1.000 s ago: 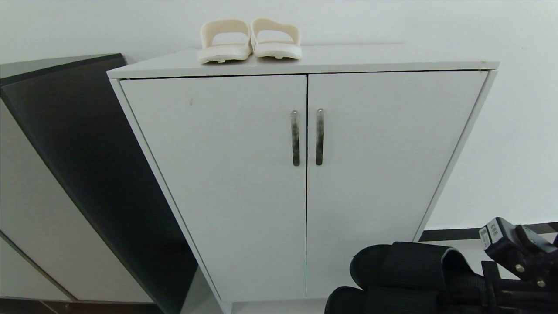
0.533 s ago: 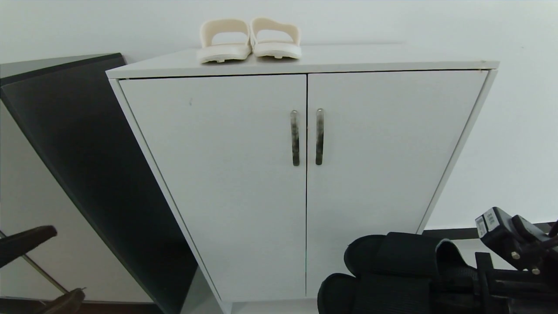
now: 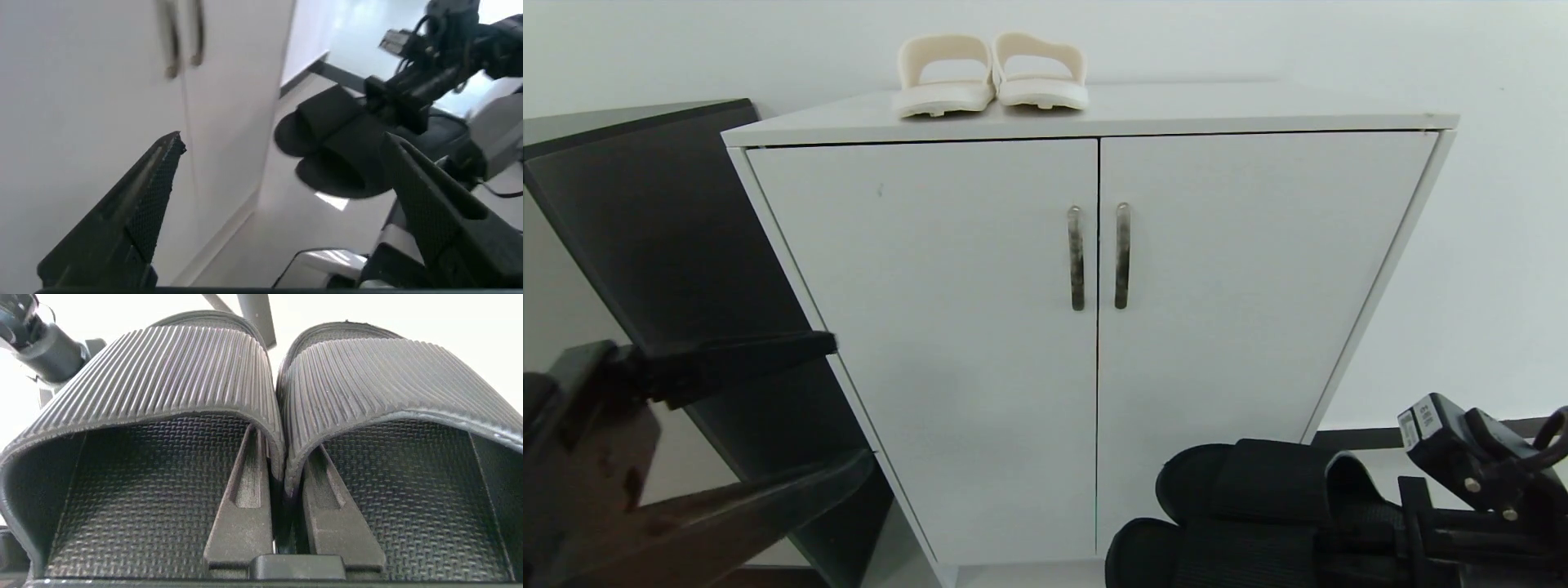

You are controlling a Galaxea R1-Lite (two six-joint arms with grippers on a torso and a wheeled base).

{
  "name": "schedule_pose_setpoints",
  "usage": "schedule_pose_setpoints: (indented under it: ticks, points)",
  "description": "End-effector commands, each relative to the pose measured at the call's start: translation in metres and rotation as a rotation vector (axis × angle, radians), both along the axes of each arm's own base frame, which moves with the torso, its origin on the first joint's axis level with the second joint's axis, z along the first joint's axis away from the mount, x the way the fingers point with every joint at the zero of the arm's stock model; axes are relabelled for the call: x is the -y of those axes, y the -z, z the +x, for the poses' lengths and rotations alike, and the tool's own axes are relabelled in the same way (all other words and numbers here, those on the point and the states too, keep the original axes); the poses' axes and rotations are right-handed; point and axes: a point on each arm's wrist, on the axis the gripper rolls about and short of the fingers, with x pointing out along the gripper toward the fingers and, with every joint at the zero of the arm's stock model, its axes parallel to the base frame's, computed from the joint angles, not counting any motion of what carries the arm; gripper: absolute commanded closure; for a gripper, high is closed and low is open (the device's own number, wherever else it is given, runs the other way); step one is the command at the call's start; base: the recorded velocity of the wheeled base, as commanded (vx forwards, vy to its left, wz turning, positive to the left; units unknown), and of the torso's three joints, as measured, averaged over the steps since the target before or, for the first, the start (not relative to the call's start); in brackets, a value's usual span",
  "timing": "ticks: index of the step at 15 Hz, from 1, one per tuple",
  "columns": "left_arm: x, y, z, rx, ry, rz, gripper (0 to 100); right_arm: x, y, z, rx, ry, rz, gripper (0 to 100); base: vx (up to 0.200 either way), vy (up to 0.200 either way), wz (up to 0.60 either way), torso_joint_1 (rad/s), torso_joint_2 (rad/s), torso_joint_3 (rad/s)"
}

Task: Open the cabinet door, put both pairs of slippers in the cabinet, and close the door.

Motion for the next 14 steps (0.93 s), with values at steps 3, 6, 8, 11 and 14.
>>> schedule_pose_setpoints:
  ticks: [3, 6, 8, 11, 14]
  points:
    - [0.071, 0.001, 0.038, -0.042, 0.097, -0.027, 0, 0.001, 0.003, -0.001, -0.006, 0.0, -0.006, 100, 0.0, 0.0, 0.0, 0.0, 0.0, 0.0]
    - [0.097, -0.005, 0.054, -0.065, 0.139, -0.073, 0, 0.001, 0.006, -0.001, -0.016, 0.0, -0.015, 100, 0.0, 0.0, 0.0, 0.0, 0.0, 0.0]
    - [0.106, -0.009, 0.06, -0.056, 0.218, -0.086, 0, 0.001, 0.006, -0.001, -0.016, 0.0, -0.015, 100, 0.0, 0.0, 0.0, 0.0, 0.0, 0.0]
    - [0.122, -0.016, 0.077, -0.049, 0.259, -0.095, 0, 0.002, 0.006, -0.002, -0.017, -0.001, -0.017, 100, 0.0, 0.0, 0.0, 0.0, 0.0, 0.0]
    - [0.131, -0.027, 0.085, -0.08, 0.273, -0.142, 0, 0.002, 0.009, -0.002, -0.024, 0.0, -0.028, 100, 0.0, 0.0, 0.0, 0.0, 0.0, 0.0]
